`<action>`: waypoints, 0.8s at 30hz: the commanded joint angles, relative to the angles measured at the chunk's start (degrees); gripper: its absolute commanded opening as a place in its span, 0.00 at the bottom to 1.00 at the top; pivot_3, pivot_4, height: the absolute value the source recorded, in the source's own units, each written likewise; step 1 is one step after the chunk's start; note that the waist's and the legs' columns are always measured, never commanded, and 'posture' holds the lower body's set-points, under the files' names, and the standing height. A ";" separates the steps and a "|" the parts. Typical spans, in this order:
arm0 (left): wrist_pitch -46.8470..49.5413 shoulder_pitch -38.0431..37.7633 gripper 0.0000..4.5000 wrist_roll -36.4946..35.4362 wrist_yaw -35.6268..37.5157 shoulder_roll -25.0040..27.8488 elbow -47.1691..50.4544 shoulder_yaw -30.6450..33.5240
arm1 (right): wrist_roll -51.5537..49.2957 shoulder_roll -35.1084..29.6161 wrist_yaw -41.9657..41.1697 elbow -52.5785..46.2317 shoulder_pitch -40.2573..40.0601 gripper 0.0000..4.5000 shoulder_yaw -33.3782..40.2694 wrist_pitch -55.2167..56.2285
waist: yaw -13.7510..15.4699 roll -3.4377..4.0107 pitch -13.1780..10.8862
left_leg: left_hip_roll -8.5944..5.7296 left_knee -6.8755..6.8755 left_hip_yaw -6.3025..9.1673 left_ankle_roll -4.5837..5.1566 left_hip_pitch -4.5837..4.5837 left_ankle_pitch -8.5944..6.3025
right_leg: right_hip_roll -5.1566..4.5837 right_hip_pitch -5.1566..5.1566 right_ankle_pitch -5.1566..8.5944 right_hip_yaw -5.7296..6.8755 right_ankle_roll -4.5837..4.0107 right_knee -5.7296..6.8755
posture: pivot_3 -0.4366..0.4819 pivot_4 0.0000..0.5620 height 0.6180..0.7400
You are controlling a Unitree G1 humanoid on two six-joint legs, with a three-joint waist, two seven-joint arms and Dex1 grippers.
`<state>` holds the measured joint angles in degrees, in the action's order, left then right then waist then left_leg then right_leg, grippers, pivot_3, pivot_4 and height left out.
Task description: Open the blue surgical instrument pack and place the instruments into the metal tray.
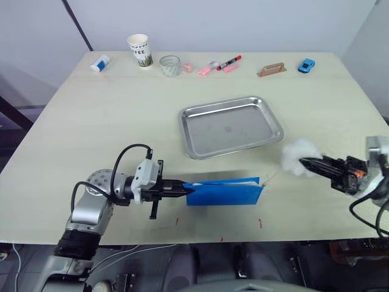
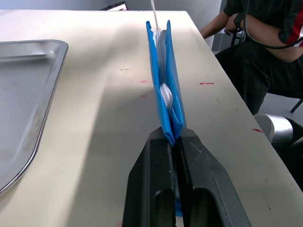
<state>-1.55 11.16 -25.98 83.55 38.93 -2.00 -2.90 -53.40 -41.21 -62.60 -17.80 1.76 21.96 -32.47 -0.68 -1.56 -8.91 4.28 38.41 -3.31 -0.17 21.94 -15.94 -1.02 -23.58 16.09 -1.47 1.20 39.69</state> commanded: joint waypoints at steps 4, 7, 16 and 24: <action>0.04 1.03 0.00 0.87 -0.14 -0.47 -0.48 -0.77 | -4.69 2.48 6.93 -5.62 5.01 0.01 -0.70 -1.96 | -0.01 0.00 0.00 | -0.02 0.00 0.00 0.00 0.03 0.00 | 0.00 0.00 0.00 -0.03 0.01 -0.01 | 0.48 0.27 0.88; 0.08 1.28 0.00 0.92 -0.29 -0.80 -0.64 -1.02 | -3.26 4.02 10.08 -6.39 8.97 0.01 -3.81 -1.92 | 0.05 0.00 0.00 | -0.02 0.00 0.01 0.00 0.04 0.00 | 0.00 -0.01 0.00 -0.02 0.01 -0.01 | 0.48 0.27 0.88; 0.14 2.41 0.00 1.17 -0.56 -1.88 -1.01 -1.84 | 6.70 9.50 13.54 -7.26 22.56 0.01 -20.05 -0.55 | 0.00 0.01 -0.01 | -0.01 0.00 0.11 0.00 0.14 0.00 | 0.04 -0.04 0.00 0.02 -0.01 -0.10 | 0.48 0.27 0.88; 0.72 2.18 0.00 0.77 -1.41 -2.08 -0.55 -1.81 | 17.24 12.48 11.04 -6.36 27.01 0.01 -29.80 4.81 | 0.01 0.02 -0.01 | -0.04 0.02 0.36 0.00 0.33 0.00 | 0.04 -0.08 0.00 0.18 -0.01 -0.18 | 0.48 0.27 0.88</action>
<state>-1.14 13.57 -25.54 82.27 36.80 -3.30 -4.56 -36.66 -29.02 -50.99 -22.46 27.56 -7.95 -29.71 -0.67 -1.54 -8.92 4.23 38.43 -2.93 -0.16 22.28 -15.94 -0.98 -23.66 16.09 -1.26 1.18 39.52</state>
